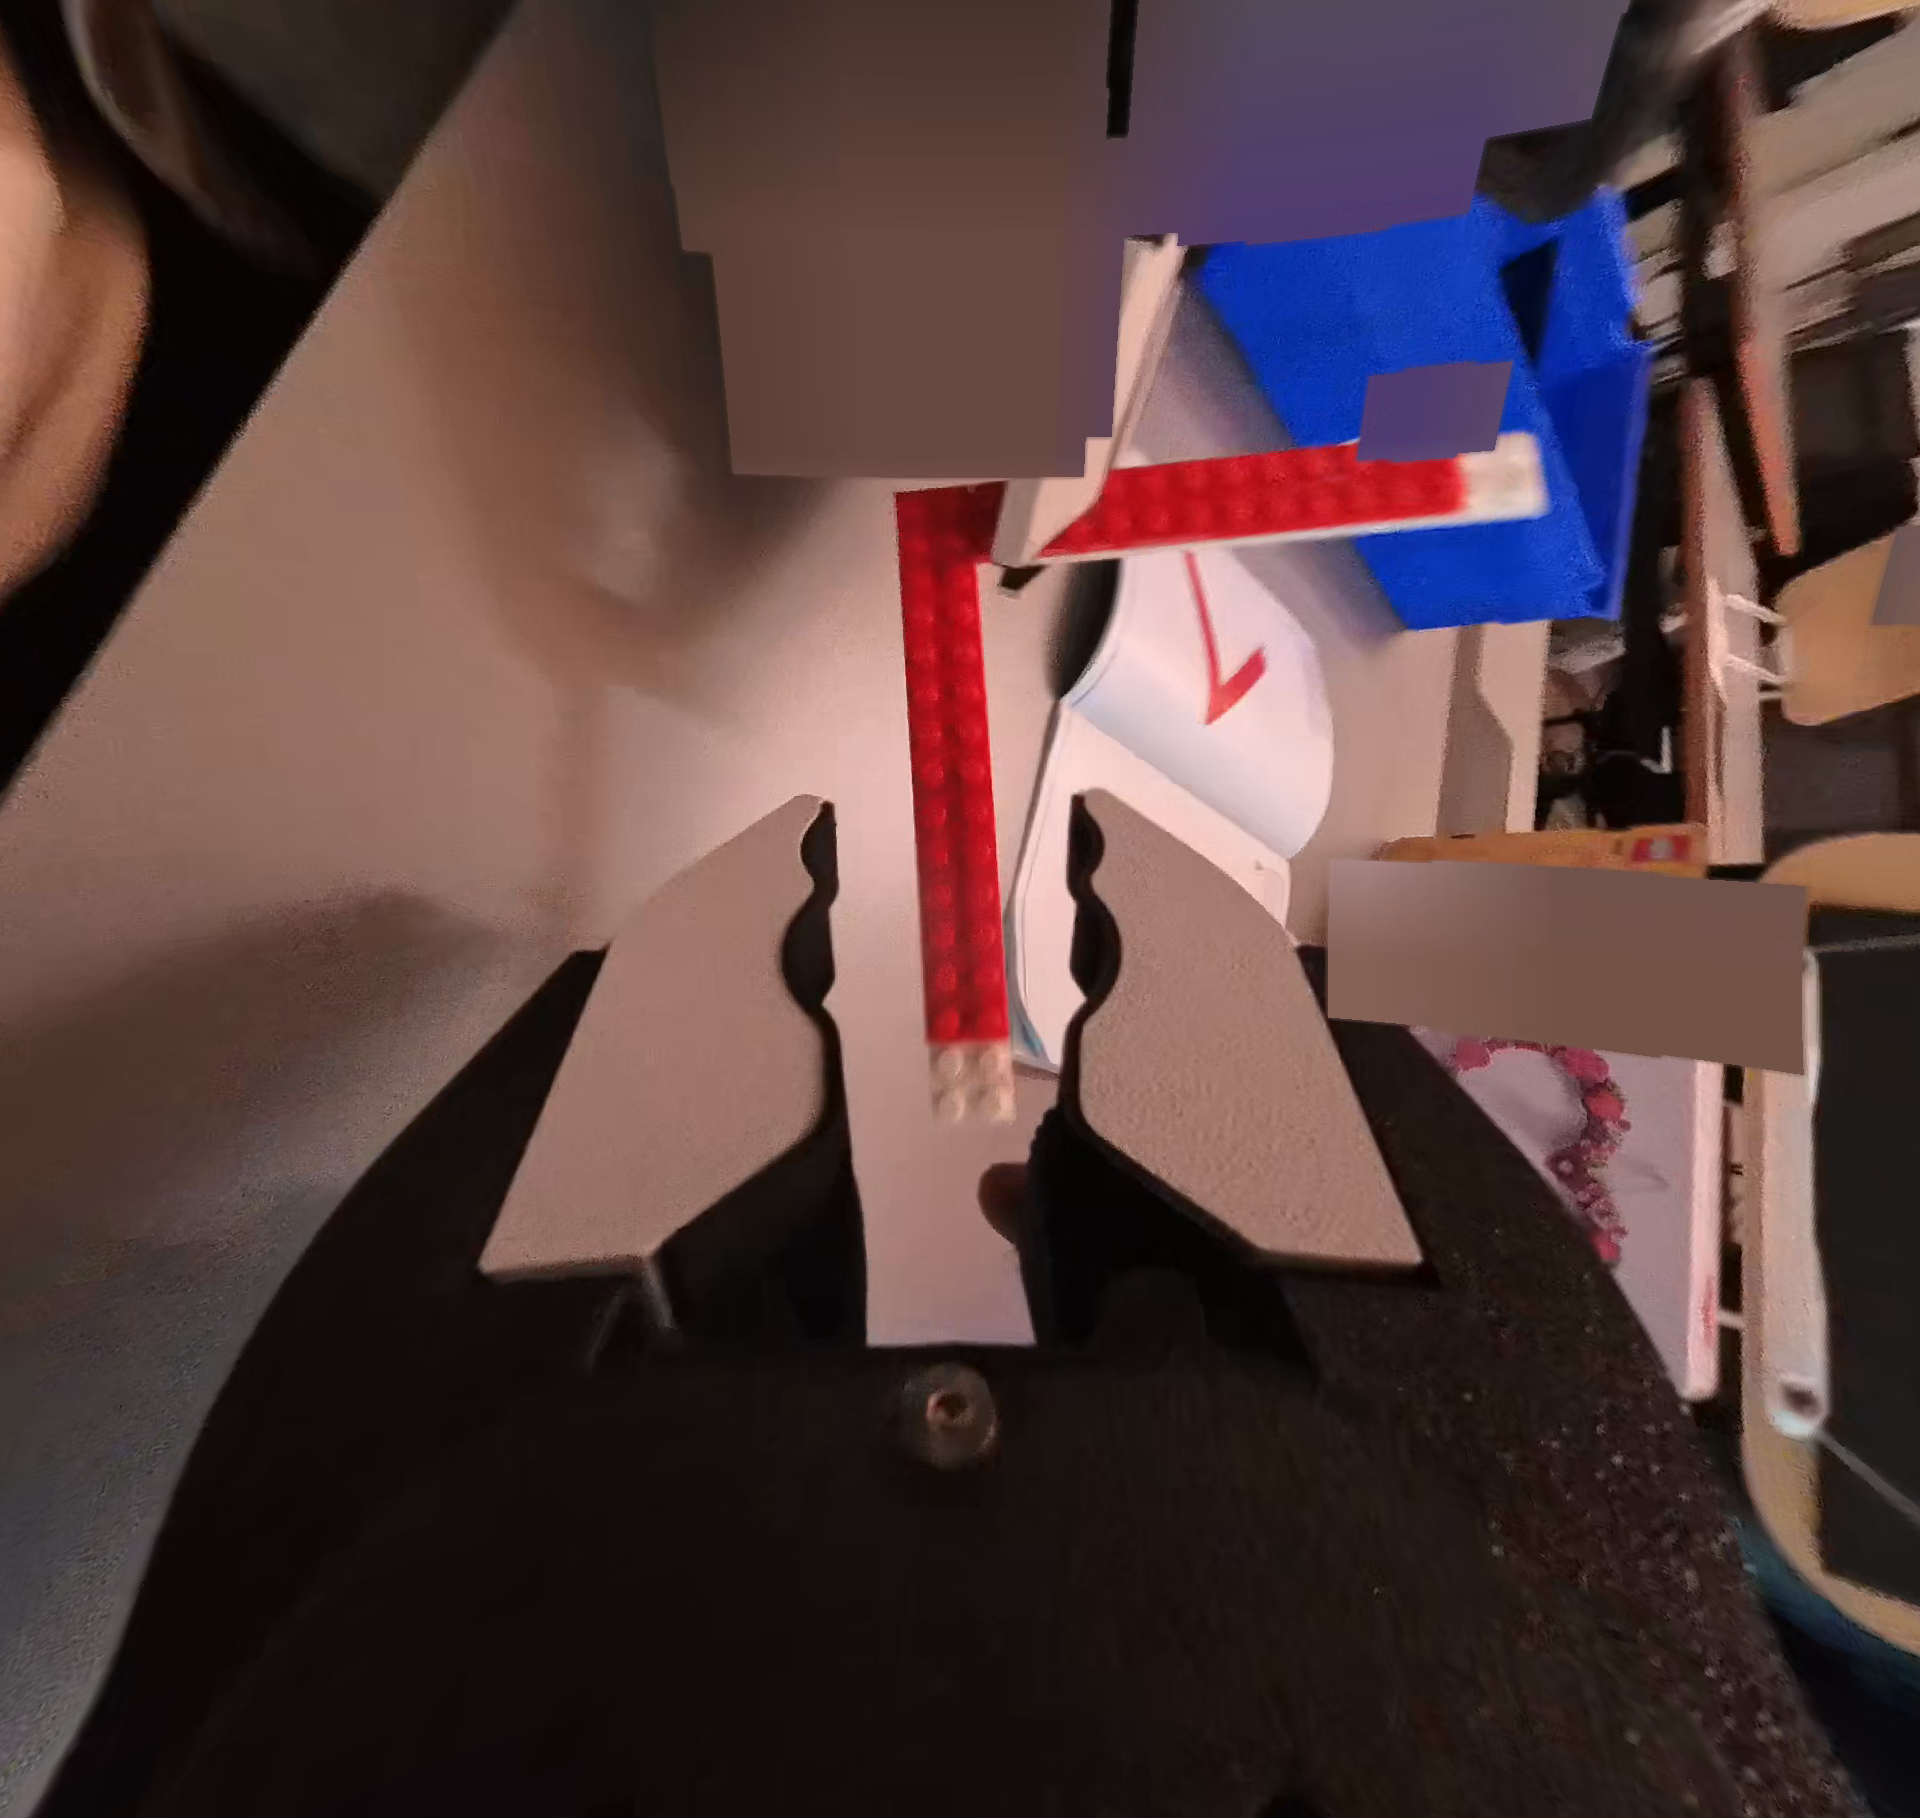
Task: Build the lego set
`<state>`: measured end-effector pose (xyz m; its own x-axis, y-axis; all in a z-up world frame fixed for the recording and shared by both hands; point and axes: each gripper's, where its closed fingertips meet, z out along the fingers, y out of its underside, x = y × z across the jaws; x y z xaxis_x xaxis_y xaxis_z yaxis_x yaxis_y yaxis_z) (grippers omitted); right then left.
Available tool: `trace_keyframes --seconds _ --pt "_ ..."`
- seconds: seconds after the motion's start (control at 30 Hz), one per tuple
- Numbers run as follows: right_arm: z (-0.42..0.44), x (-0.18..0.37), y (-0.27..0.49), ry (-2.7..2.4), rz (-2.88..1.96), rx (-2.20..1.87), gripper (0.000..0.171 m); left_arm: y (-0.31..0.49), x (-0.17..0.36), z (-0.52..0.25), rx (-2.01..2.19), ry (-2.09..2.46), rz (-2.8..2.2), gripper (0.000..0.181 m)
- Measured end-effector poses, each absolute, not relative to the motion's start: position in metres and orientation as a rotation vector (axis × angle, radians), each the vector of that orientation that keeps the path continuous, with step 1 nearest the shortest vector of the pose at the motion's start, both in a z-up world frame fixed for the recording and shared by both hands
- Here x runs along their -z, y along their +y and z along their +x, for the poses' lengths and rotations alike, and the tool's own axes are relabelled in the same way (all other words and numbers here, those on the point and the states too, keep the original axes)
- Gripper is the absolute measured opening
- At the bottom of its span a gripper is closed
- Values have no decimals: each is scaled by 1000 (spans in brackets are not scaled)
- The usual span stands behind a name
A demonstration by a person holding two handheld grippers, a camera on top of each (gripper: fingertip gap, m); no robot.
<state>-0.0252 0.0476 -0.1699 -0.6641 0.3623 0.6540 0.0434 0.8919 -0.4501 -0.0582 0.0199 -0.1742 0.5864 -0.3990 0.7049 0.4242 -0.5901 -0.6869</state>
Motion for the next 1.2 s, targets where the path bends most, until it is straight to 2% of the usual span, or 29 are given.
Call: trace_keyframes --seconds 0.1,0.2,0.33,0.43,0.53,0.67,0.8,0.97,1.03,1.1,1.2 --pt "-38 194 60 -2339 -209 -204 44 24 176 -54 1141 -17 -1901 8" --pt "-44 205 61 -2341 -160 -96 22 24 176 -51 1202 -48 -1876 8" --pt "-40 213 59 -2354 -183 -109 17 20 183 -48 1225 -56 -1885 9" --pt "-38 216 59 -2345 -274 -168 16 19 182 -55 1177 -63 -1866 23" --pt "-40 215 62 -2291 -304 -152 16 20 177 -68 1137 -99 -1793 22" --pt "-41 221 61 -2256 -234 -89 16 28 164 -82 1063 -92 -1703 29" --pt "-40 224 57 -2239 -215 -116 16 39 147 -98 931 -72 -1635 29" --pt "-32 227 54 -2272 -275 -204 16 45 150 -97 910 -50 -1657 12" --pt "-29 228 53 -2279 -331 -247 16 47 157 -93 940 -62 -1689 16" --pt "-29 224 55 -2251 -374 -255 16 46 160 -84 996 -41 -1713 30" --pt "-31 222 60 -2201 -396 -227 16 45 159 -70 1008 39 -1719 29"
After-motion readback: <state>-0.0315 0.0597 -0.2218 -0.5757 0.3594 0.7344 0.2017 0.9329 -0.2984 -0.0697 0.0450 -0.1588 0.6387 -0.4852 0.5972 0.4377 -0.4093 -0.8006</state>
